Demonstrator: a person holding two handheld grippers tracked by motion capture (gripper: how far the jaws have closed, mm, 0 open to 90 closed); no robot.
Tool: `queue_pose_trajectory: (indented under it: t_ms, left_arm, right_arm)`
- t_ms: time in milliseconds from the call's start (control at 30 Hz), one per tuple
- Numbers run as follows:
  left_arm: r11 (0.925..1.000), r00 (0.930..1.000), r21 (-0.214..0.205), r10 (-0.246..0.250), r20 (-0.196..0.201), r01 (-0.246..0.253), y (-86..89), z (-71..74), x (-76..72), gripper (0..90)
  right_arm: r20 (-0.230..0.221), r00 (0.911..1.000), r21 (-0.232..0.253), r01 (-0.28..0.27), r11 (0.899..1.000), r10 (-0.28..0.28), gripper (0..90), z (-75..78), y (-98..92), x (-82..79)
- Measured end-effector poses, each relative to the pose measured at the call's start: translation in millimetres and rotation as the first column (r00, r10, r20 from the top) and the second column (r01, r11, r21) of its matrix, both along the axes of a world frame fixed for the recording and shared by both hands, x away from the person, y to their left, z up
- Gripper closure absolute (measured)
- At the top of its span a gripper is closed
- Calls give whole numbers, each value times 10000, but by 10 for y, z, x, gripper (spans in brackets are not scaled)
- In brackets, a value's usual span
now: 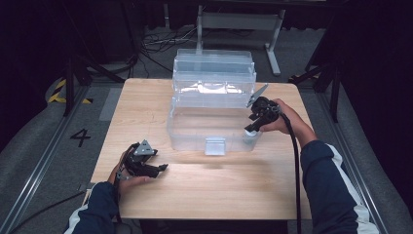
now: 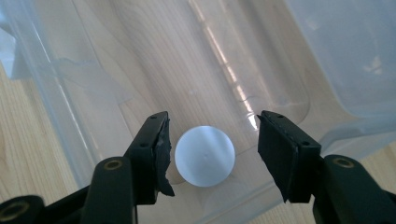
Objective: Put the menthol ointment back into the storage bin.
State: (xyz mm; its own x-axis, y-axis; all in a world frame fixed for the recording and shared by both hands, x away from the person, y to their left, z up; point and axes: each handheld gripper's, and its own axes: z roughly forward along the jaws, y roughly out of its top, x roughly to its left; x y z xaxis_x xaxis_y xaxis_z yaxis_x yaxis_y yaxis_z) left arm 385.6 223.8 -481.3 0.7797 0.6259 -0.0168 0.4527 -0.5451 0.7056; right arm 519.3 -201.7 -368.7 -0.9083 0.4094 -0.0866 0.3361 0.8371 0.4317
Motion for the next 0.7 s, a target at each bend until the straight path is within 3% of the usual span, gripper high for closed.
queue_pose_trajectory:
  t_ms: [200,400,500,700]
  left_arm:
    - [10000,10000,20,-18,9,18,-2,0,13,277]
    - [10000,10000,33,-16,13,16,-3,0,12,276]
    - [10000,10000,32,-14,14,14,-3,0,12,276]
    - [9999,10000,38,95,27,-95,10,2,5,277]
  right_arm:
    - [493,9983,743,264,9969,-301,441,91,-77,-49]
    - [1005,9929,1437,492,9884,-640,434,165,-164,-73]
    - [1206,9889,1914,626,9795,-867,429,193,-220,-71]
    - [1419,9848,2221,668,9727,-1000,430,234,-281,-73]
